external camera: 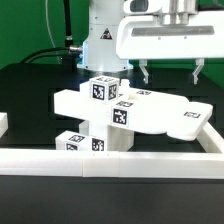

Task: Assemble chair

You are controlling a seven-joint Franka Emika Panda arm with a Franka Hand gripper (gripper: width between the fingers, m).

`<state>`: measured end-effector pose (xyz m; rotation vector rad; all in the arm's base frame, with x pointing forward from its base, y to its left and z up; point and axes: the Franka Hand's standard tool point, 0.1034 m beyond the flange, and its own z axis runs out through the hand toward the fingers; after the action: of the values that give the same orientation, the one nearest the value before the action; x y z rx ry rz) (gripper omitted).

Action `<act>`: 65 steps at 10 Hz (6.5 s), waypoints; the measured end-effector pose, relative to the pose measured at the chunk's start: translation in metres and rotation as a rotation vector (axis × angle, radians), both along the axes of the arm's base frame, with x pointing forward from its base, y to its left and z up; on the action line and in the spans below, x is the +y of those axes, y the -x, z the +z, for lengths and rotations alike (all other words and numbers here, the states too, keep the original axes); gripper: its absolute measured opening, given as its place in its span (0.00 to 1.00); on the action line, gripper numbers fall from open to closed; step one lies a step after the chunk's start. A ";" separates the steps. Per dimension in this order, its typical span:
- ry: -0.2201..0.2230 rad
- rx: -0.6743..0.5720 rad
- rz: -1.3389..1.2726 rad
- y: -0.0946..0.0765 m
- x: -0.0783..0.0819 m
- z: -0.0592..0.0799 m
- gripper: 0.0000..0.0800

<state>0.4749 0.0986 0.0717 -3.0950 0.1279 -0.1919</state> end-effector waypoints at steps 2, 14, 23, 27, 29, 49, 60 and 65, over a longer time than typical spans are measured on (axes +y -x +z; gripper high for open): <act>-0.001 0.190 0.021 0.014 0.002 -0.010 0.81; 0.036 0.121 0.106 0.043 0.007 -0.058 0.81; 0.039 0.110 0.126 0.038 -0.006 -0.048 0.35; 0.012 0.092 0.157 0.001 -0.021 0.011 0.35; 0.013 0.110 0.159 0.006 -0.021 0.006 0.36; 0.022 0.099 0.333 -0.106 -0.102 0.057 0.36; 0.032 0.072 0.302 -0.102 -0.099 0.052 0.36; 0.032 0.069 0.293 -0.097 -0.099 0.051 0.36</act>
Offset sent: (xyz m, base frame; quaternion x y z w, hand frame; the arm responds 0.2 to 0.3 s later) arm 0.0000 0.0000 0.0000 0.0000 0.0000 0.0000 1.0000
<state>0.5717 0.0000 0.1228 -3.1020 -0.3285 -0.0777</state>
